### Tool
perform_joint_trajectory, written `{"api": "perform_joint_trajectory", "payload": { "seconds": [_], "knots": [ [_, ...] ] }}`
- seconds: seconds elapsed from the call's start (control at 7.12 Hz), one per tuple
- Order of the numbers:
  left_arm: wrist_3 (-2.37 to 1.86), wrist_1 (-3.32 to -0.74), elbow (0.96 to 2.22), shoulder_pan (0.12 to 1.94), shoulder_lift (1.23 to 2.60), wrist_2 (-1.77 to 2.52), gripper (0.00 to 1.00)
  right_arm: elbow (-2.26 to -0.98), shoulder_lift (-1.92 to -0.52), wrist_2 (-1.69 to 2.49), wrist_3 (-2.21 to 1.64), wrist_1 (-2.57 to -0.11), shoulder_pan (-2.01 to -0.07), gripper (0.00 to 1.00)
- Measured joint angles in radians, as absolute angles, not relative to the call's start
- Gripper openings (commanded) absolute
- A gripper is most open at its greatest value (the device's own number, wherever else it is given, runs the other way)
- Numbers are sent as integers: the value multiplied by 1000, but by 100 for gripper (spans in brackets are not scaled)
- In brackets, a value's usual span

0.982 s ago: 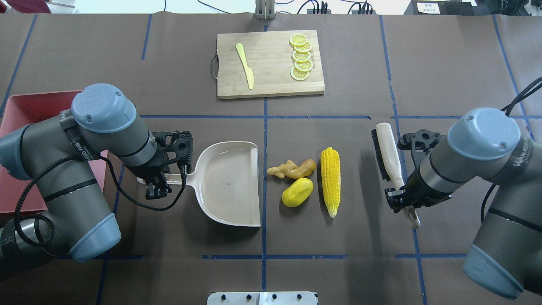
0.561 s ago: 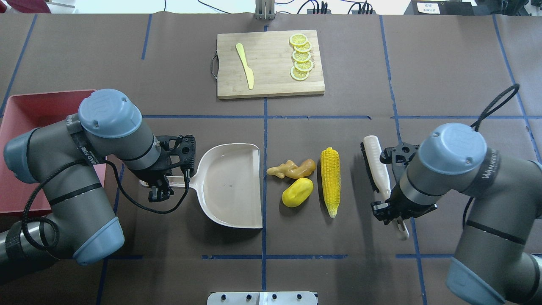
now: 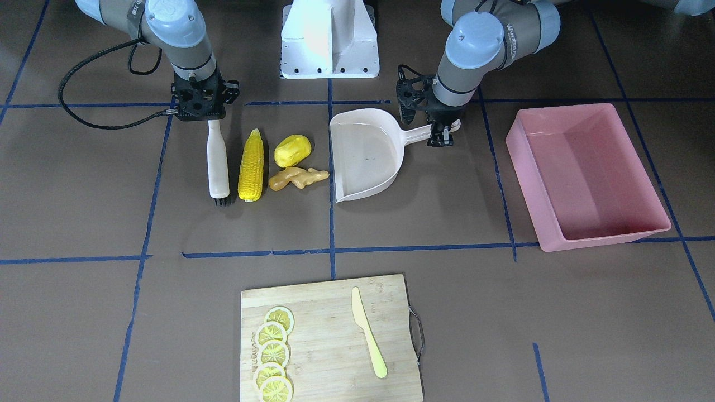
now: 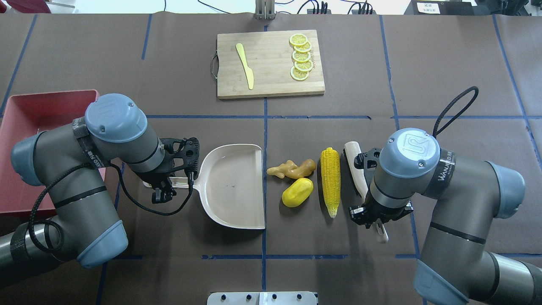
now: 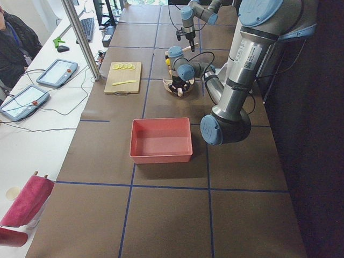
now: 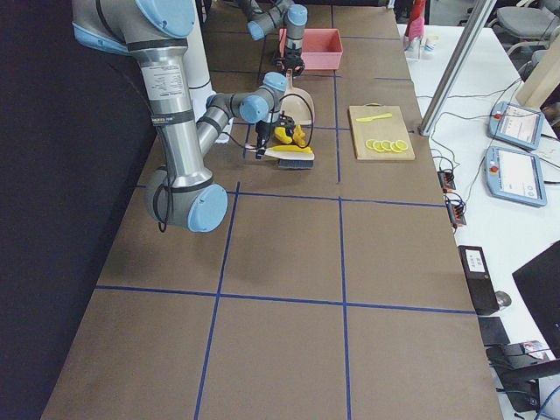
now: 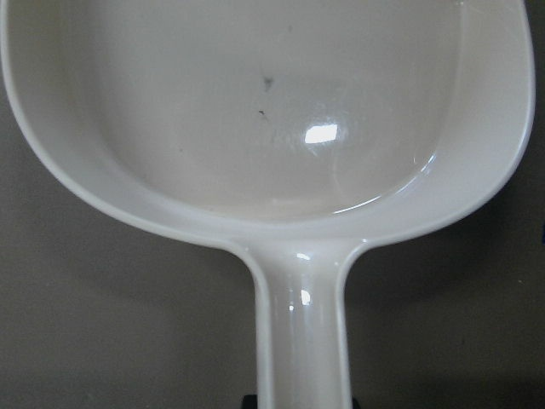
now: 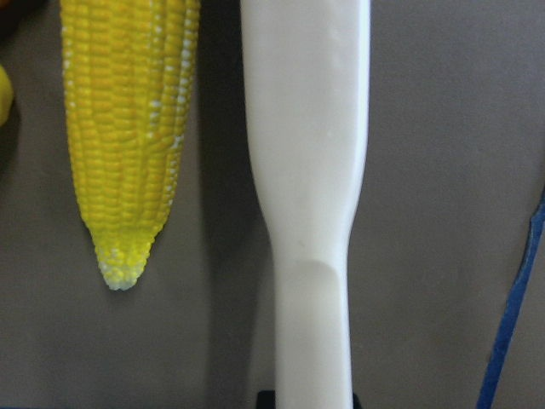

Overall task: Sweep and dump trash into bin
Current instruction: 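Sweep the corn, potato and ginger into the dustpan with the brush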

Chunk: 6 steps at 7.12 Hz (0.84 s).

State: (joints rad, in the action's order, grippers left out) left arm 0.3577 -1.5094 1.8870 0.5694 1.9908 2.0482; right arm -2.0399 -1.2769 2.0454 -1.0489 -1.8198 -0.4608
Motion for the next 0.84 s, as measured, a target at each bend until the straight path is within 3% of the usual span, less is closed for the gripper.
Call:
{"api": "perform_joint_trajectory", "payload": {
  "seconds": [0.84],
  "knots": [
    [357,-1508,1887,569,1991,2046,0,-1924,-1114,2000,-1177,-1815,-362,0]
  ]
}}
